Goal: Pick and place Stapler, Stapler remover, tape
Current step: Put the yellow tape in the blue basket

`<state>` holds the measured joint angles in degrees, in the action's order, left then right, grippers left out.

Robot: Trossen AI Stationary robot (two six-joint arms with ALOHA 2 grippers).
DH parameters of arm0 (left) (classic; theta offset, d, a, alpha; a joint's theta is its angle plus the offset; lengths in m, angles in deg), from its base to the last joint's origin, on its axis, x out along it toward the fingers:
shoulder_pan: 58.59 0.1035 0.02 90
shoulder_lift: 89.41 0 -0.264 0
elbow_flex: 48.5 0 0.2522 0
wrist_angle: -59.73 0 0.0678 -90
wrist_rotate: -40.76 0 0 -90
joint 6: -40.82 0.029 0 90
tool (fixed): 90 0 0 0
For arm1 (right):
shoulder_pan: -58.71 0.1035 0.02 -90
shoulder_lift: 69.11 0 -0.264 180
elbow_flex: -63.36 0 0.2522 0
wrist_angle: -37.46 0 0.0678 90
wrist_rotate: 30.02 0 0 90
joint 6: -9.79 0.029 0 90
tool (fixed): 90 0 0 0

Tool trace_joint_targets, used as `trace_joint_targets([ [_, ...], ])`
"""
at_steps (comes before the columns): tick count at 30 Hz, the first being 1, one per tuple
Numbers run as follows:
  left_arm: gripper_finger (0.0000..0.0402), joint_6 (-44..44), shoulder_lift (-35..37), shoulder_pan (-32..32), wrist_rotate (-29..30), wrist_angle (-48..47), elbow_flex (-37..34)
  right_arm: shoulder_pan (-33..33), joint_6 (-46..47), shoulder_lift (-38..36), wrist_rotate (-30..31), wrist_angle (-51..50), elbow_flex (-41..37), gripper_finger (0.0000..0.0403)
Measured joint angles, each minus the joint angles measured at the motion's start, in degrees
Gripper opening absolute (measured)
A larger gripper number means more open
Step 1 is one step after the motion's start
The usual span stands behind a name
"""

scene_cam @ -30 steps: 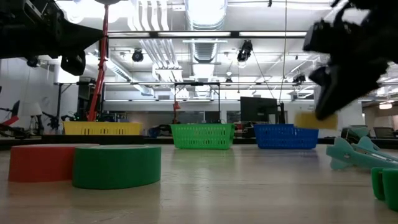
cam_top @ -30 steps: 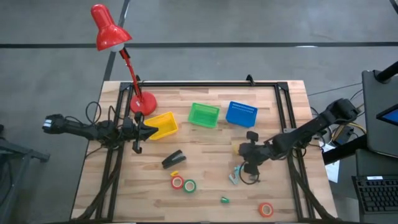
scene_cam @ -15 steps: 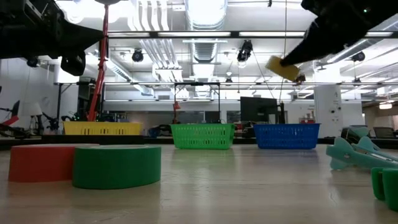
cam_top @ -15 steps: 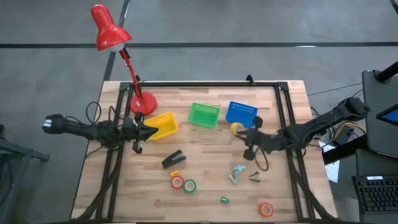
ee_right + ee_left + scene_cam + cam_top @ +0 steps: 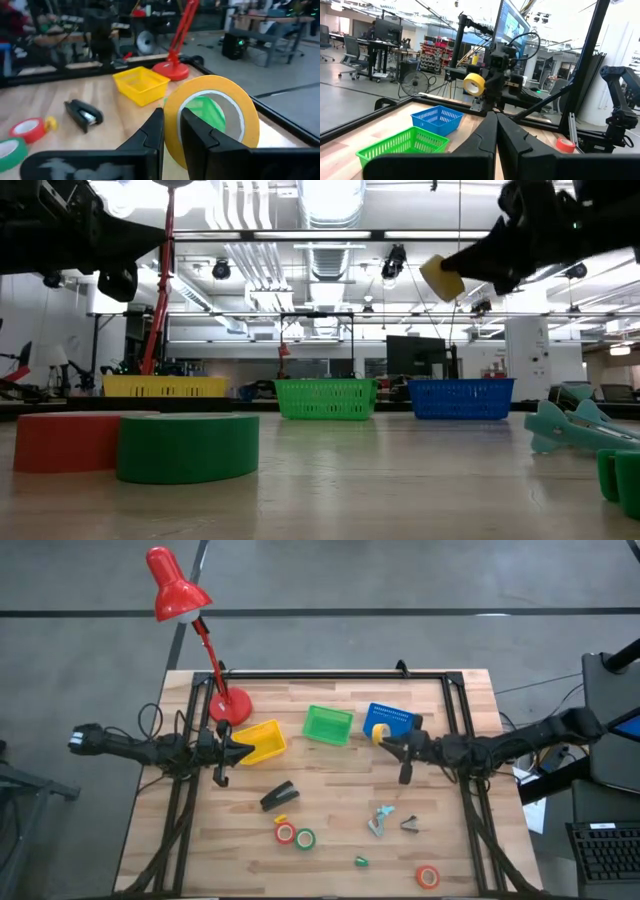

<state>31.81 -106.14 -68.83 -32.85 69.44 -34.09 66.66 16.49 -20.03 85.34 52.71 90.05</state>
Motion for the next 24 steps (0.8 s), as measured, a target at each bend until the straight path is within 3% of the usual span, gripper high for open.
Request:
trace_joint_targets([
  [5, 0.0010, 0.02, 0.00, 0.00, 0.00, 0.00, 0.00, -4.04, 3.53, -0.46, -0.13, 7.38, -5.47, 0.0043],
  [13, 0.0010, 0.01, -0.02, -0.01, 0.01, 0.03, 0.00, -10.25, 12.41, -0.59, 0.07, 7.33, -8.27, 0.0043],
  [19, 0.0010, 0.02, -0.02, 0.00, 0.00, 0.02, 0.00, -14.53, 22.73, -0.59, 0.06, -3.98, -7.20, 0.0043],
  [24, 0.0010, 0.01, 0.00, -0.01, 0.00, 0.02, 0.00, -15.18, 23.02, 0.13, 0.04, -9.68, -5.38, 0.0043],
])
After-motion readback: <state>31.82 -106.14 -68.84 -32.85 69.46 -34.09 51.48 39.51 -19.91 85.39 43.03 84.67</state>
